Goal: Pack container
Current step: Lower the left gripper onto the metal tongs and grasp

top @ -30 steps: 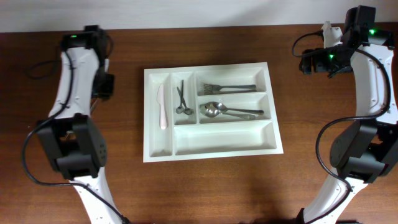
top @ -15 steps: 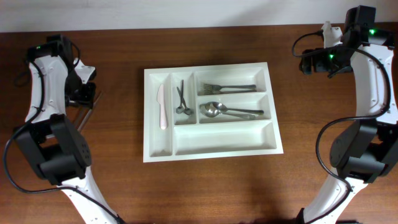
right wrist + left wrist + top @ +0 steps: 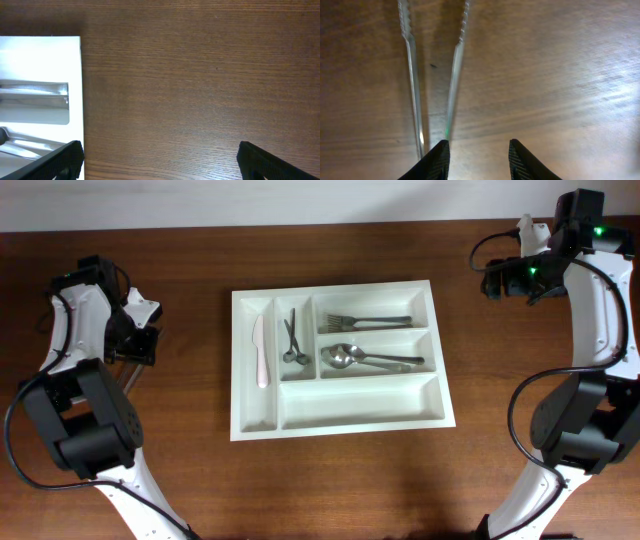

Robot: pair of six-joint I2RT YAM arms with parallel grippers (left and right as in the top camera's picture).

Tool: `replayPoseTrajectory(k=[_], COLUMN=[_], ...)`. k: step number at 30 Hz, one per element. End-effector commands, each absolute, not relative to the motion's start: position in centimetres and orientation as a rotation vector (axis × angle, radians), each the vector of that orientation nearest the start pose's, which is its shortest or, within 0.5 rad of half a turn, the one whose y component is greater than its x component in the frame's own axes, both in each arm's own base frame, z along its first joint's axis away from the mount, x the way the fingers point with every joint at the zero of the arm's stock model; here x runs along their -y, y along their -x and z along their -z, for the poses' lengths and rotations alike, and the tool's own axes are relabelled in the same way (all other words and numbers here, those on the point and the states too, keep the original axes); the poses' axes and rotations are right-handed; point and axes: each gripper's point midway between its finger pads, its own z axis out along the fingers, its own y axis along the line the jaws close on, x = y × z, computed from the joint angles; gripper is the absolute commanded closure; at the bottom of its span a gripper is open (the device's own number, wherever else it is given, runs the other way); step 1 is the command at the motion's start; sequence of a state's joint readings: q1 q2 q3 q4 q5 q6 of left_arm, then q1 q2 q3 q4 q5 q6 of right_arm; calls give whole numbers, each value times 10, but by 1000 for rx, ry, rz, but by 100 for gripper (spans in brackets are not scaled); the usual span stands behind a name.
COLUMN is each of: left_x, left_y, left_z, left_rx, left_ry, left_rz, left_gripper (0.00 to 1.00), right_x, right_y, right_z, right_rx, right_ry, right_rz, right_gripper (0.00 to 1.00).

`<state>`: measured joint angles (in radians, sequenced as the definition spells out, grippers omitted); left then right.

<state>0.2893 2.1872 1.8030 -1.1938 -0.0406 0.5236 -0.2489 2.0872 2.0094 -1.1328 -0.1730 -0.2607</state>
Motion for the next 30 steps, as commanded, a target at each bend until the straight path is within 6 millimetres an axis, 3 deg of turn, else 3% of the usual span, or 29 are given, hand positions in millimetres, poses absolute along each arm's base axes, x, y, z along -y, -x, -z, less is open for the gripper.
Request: replayPoseTrajectory(k=[1, 23, 30], left_x=[-137, -142, -141], left_y=[-399, -412, -409], left_z=[-56, -53, -37], left_rx=[-3121, -3070, -3102], left_ry=[-385, -379, -386], left_rz=[-130, -164, -138], left_gripper=[60, 64, 64], right_x=[93, 93, 93], right_y=[-479, -479, -479], right_z=[-166, -166, -166], right_rx=[-2727, -2727, -2727], right_ry=[43, 43, 43], right_rz=[-86, -86, -86], right_gripper=[1, 1, 1])
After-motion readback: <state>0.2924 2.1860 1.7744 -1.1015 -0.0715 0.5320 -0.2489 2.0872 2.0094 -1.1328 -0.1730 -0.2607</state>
